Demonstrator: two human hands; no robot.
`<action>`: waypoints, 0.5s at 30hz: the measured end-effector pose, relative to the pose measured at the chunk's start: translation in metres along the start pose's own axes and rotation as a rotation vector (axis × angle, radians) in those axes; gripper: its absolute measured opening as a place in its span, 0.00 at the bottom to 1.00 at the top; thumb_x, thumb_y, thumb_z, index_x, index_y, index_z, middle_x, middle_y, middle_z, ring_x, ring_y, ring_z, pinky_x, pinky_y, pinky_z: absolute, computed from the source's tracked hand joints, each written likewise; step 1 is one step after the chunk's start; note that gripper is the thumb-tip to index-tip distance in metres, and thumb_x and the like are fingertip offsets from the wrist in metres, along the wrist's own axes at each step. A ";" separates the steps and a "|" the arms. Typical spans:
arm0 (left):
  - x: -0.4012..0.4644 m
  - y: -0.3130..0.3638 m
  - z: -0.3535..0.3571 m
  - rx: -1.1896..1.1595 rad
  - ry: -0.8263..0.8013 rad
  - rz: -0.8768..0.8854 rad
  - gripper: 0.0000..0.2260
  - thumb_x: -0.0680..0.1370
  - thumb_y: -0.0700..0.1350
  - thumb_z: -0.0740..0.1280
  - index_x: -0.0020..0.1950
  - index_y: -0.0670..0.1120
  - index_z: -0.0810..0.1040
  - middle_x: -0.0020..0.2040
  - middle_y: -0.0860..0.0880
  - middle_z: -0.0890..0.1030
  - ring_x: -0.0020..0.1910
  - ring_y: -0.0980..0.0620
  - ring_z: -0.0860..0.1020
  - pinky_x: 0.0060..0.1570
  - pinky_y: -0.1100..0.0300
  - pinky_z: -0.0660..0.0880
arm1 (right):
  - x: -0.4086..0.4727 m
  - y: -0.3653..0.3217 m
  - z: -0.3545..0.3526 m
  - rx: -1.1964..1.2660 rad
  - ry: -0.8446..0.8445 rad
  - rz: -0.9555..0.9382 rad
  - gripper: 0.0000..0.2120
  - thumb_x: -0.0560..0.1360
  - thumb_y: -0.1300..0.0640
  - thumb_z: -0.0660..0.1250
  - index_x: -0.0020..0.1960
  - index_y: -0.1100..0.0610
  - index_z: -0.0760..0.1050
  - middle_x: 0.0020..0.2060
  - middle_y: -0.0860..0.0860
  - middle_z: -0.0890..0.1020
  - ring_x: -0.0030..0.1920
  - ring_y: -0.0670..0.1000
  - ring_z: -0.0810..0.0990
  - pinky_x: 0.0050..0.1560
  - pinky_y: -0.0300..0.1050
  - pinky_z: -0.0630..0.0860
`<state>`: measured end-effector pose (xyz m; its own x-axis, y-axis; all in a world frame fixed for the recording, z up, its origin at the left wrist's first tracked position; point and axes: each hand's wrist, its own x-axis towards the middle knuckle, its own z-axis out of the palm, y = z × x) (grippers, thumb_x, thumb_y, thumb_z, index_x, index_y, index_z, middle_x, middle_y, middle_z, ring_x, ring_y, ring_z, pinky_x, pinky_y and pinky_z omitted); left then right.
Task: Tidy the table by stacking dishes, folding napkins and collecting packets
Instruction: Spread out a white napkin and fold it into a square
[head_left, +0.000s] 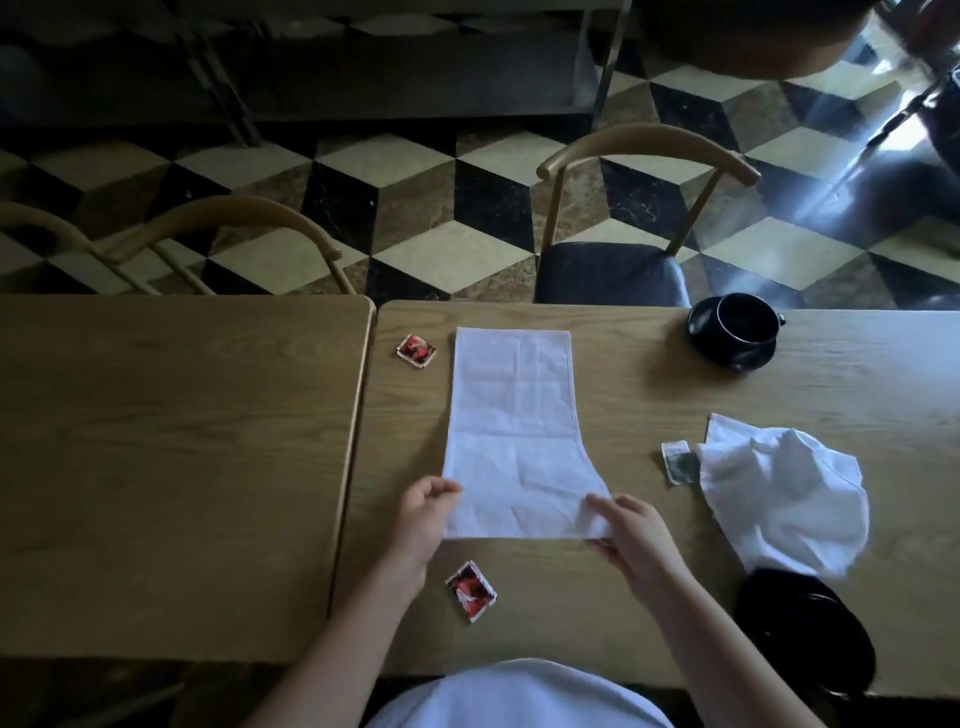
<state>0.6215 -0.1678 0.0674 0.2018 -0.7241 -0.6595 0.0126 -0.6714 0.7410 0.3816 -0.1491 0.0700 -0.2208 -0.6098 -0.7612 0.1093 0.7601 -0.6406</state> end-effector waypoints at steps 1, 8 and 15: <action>-0.002 -0.019 -0.001 -0.002 -0.028 -0.085 0.06 0.78 0.33 0.65 0.45 0.43 0.77 0.39 0.46 0.76 0.32 0.54 0.74 0.29 0.66 0.70 | 0.000 0.015 -0.001 -0.050 -0.009 0.034 0.05 0.75 0.62 0.69 0.41 0.60 0.76 0.29 0.53 0.76 0.25 0.48 0.74 0.25 0.37 0.68; -0.013 -0.067 -0.016 -0.012 -0.137 -0.330 0.03 0.77 0.34 0.67 0.47 0.40 0.79 0.32 0.45 0.80 0.26 0.53 0.77 0.27 0.62 0.74 | -0.005 0.047 -0.012 -0.182 -0.004 0.111 0.06 0.69 0.64 0.70 0.42 0.63 0.74 0.29 0.56 0.76 0.29 0.51 0.70 0.30 0.41 0.66; 0.018 -0.003 -0.015 -0.134 -0.195 -0.130 0.08 0.73 0.35 0.73 0.52 0.39 0.80 0.41 0.44 0.84 0.36 0.51 0.81 0.38 0.60 0.78 | 0.013 -0.014 -0.013 -0.030 -0.012 -0.049 0.09 0.74 0.68 0.70 0.53 0.61 0.79 0.32 0.56 0.84 0.30 0.50 0.78 0.31 0.40 0.74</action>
<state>0.6393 -0.1762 0.0551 -0.0028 -0.6588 -0.7523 0.1583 -0.7431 0.6502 0.3645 -0.1642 0.0705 -0.2131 -0.6488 -0.7305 0.0693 0.7358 -0.6737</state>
